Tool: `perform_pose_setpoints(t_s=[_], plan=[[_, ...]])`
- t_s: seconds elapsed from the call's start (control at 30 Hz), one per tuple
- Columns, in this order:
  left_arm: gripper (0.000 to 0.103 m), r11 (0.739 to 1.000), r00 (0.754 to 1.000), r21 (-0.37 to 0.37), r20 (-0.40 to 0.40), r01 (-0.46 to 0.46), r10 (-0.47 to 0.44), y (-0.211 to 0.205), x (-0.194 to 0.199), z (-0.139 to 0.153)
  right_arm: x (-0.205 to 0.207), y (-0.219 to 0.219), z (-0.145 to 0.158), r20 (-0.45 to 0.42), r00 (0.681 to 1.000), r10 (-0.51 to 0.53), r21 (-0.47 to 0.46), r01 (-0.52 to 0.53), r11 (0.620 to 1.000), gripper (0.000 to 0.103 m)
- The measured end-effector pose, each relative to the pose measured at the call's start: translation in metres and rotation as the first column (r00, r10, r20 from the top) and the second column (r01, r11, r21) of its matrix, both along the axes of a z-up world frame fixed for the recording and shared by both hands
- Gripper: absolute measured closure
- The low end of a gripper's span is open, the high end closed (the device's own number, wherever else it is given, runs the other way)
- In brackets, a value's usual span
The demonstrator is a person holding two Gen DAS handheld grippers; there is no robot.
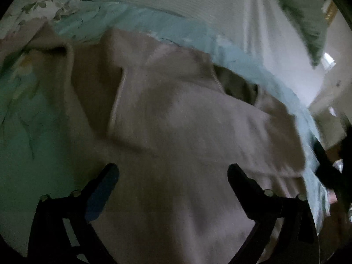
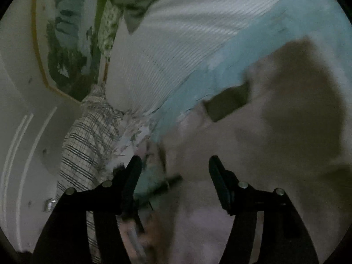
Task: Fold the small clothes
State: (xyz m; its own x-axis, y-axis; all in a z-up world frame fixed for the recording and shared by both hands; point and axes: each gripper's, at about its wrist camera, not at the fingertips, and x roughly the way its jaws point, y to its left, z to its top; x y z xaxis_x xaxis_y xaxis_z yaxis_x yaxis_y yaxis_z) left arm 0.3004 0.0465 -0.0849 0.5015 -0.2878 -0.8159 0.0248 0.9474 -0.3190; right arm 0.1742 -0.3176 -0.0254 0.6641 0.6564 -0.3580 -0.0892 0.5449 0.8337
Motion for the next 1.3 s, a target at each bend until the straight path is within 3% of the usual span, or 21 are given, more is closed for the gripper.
perform_pose_setpoints(t_s=[0.1,0.17,0.27,0.33,0.4,0.57,0.7,0.77,0.8,0.83,0.87,1.0,1.07,1.1,1.13,1.3], plan=[[0.01,0.997,0.999,0.074,0.023,-0.037,0.035,-0.003,0.02,0.004,-0.021,-0.039,-0.007,-0.031,0.991,-0.128,-0.144,0.123,0.982,0.037],[0.01,0.998,0.998,0.068,0.068,-0.01,0.005,-0.006,0.023,0.011,-0.02,-0.067,-0.017,-0.065,0.979,-0.192,-0.166,0.179,0.97,0.037],[0.011,0.99,0.99,0.131,0.117,0.059,-0.074,-0.033,0.025,0.019,-0.008,-0.095,-0.025,-0.093,0.965,-0.245,-0.204,0.222,0.953,0.037],[0.014,0.971,0.987,0.239,0.143,0.03,-0.066,-0.043,0.029,0.019,0.0,-0.107,-0.027,-0.119,0.956,-0.269,-0.232,0.236,0.944,0.037],[0.013,0.959,0.985,0.282,0.172,-0.02,-0.03,-0.036,0.033,0.022,0.001,-0.116,-0.025,-0.107,0.955,-0.276,-0.221,0.248,0.943,0.037],[0.011,0.974,0.987,0.217,0.156,-0.06,0.026,0.016,0.05,0.019,0.001,-0.107,-0.029,-0.106,0.962,-0.251,-0.217,0.224,0.95,0.037],[0.013,0.989,0.997,0.138,0.045,0.051,-0.058,0.026,0.075,-0.004,0.003,-0.093,-0.039,-0.124,0.971,-0.206,-0.189,0.181,0.965,0.037],[0.03,0.988,0.996,0.132,0.017,0.082,-0.085,0.021,0.083,-0.012,0.003,-0.086,-0.04,-0.127,0.974,-0.189,-0.196,0.162,0.967,0.037],[0.046,0.986,0.996,0.14,0.016,0.088,-0.091,0.019,0.082,-0.013,0.002,-0.084,-0.039,-0.125,0.974,-0.186,-0.2,0.159,0.967,0.037],[0.055,0.984,0.995,0.153,0.029,0.089,-0.094,0.016,0.08,-0.012,0.001,-0.082,-0.039,-0.124,0.975,-0.183,-0.2,0.156,0.967,0.037],[0.057,0.984,0.994,0.154,0.044,0.093,-0.1,0.015,0.078,-0.01,0.001,-0.081,-0.039,-0.124,0.976,-0.181,-0.198,0.154,0.968,0.037],[0.049,0.981,0.991,0.176,0.094,0.08,-0.098,0.011,0.062,-0.002,-0.002,-0.078,-0.037,-0.117,0.978,-0.175,-0.197,0.15,0.969,0.037],[0.054,0.982,0.989,0.172,0.11,0.075,-0.095,0.011,0.056,-0.001,-0.003,-0.076,-0.038,-0.118,0.978,-0.174,-0.193,0.15,0.97,0.037],[0.065,0.983,0.988,0.166,0.116,0.081,-0.101,0.01,0.054,-0.001,-0.004,-0.076,-0.038,-0.12,0.977,-0.175,-0.192,0.151,0.97,0.037],[0.069,0.983,0.988,0.169,0.124,0.075,-0.097,0.011,0.051,0.001,-0.003,-0.075,-0.038,-0.122,0.977,-0.176,-0.191,0.151,0.97,0.037],[0.072,0.987,0.972,0.135,0.206,0.088,-0.115,0.011,0.028,0.009,-0.002,-0.07,-0.042,-0.135,0.976,-0.17,-0.188,0.143,0.972,0.037]])
